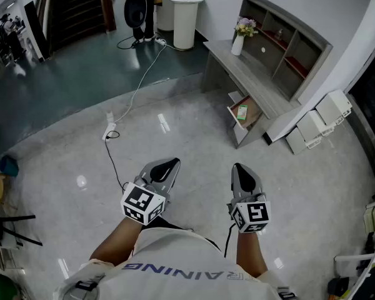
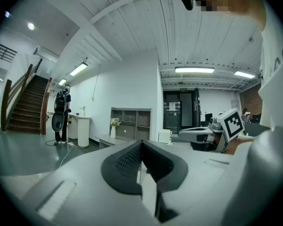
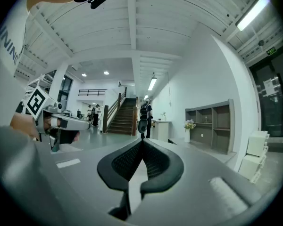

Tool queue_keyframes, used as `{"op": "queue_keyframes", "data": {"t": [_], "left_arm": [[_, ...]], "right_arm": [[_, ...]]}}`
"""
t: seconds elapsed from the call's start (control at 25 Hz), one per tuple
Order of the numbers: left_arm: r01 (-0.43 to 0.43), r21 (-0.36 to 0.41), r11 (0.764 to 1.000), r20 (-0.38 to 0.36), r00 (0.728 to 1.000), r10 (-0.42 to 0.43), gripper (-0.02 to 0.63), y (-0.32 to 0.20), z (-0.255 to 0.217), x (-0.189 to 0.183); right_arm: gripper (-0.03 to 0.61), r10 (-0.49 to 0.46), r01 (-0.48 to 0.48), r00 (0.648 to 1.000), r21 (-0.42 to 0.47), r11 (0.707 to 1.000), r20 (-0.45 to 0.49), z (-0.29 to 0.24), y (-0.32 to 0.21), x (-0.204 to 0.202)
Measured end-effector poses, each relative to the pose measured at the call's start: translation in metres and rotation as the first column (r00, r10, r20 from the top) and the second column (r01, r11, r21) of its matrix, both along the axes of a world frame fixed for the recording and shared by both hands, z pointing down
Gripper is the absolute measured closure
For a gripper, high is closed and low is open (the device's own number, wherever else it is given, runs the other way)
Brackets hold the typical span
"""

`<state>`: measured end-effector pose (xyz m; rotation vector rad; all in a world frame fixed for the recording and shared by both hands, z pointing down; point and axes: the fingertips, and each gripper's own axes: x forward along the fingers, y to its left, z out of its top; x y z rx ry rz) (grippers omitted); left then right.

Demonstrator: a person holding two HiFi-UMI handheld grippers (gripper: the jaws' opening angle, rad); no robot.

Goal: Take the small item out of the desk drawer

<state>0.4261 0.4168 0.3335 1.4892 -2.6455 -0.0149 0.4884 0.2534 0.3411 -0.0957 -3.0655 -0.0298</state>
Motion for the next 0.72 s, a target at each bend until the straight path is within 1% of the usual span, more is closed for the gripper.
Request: {"op": "queue_keyframes", "data": {"t": [0.36,0.56,0.64,0.72], "left_arm": [[-0.021,-0.018,1.000,-0.023,1.000,0.021,0.612,0.000,0.011,0.003],[-0.035,-0.009,0.999,-0.036,0.999,0.035,0.612,-0.005,0.011,-0.002],[-0.037,-0.010,0.999,-0.043,0.998,0.037,0.612,-0.004,0.014,-0.006],[-0.036,-0.014,0.999,-0.050,0.998,0.035,0.612,-0.002,0.017,-0.011]], "right_arm": [[0.565,0.016,-0.016,1.000,-0.003,1.000,-0.017,0.008,0.001,0.005],[0.565,0.030,-0.030,0.999,-0.007,1.000,-0.028,0.010,-0.003,0.000],[0.565,0.032,-0.032,0.999,-0.016,0.999,-0.032,0.013,-0.004,-0.003],[0.564,0.013,-0.014,1.000,-0.037,0.999,-0.021,0.013,0.000,-0.009]]}}
